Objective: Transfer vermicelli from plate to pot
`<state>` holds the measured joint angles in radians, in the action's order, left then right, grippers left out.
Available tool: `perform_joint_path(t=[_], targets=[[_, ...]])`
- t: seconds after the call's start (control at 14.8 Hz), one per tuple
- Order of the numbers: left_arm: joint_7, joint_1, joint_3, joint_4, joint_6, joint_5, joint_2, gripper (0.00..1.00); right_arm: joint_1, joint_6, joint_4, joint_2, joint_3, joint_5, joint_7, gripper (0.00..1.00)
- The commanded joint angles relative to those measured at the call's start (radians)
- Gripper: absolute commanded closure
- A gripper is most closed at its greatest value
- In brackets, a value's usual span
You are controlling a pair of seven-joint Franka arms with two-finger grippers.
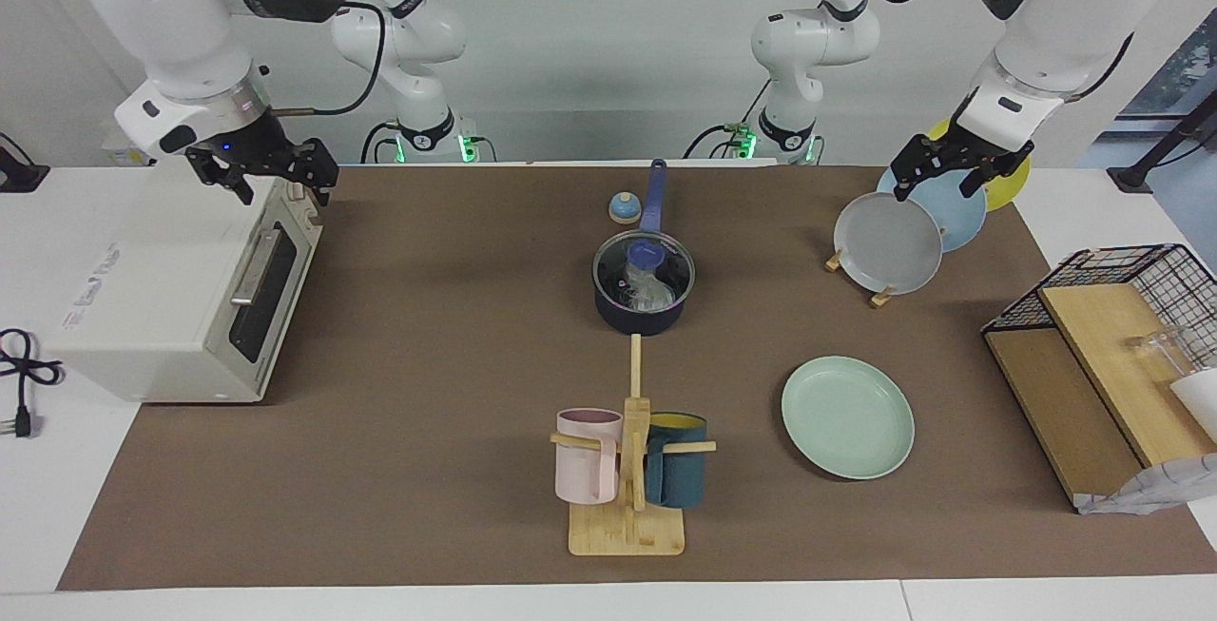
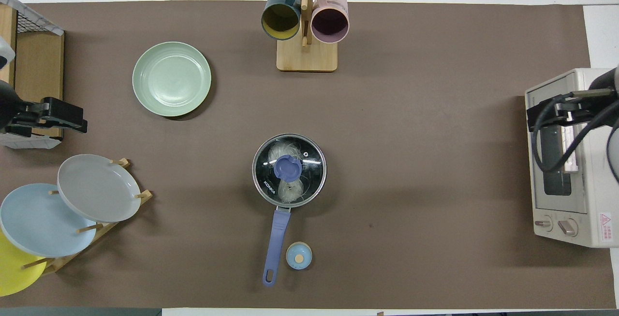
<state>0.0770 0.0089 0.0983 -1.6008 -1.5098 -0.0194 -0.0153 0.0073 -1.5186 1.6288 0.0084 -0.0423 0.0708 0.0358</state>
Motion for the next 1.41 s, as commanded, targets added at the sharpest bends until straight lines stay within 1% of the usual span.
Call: perform_joint_path(t=[0.0,0.07,0.4,1.15,1.35], targets=[[0.004,0.011,0.009,0.001,0.022,0.022,-0.012,0.00,0.006,-0.037,0.040,-0.025,0.019,0.004,0.010,0.00],[0.004,0.011,0.009,-0.001,0.020,0.022,-0.012,0.00,0.016,-0.034,0.025,-0.016,0.019,0.006,0.010,0.00],[0.004,0.011,0.009,0.001,0.020,0.022,-0.012,0.00,0.000,-0.026,0.042,-0.025,0.007,-0.008,0.012,0.00],[0.004,0.011,0.009,-0.001,0.020,0.024,-0.012,0.00,-0.001,-0.017,0.023,-0.027,0.009,-0.012,0.010,0.00],[0.004,0.011,0.009,-0.001,0.020,0.022,-0.012,0.00,-0.001,-0.015,0.020,-0.036,0.009,-0.034,0.009,0.00]])
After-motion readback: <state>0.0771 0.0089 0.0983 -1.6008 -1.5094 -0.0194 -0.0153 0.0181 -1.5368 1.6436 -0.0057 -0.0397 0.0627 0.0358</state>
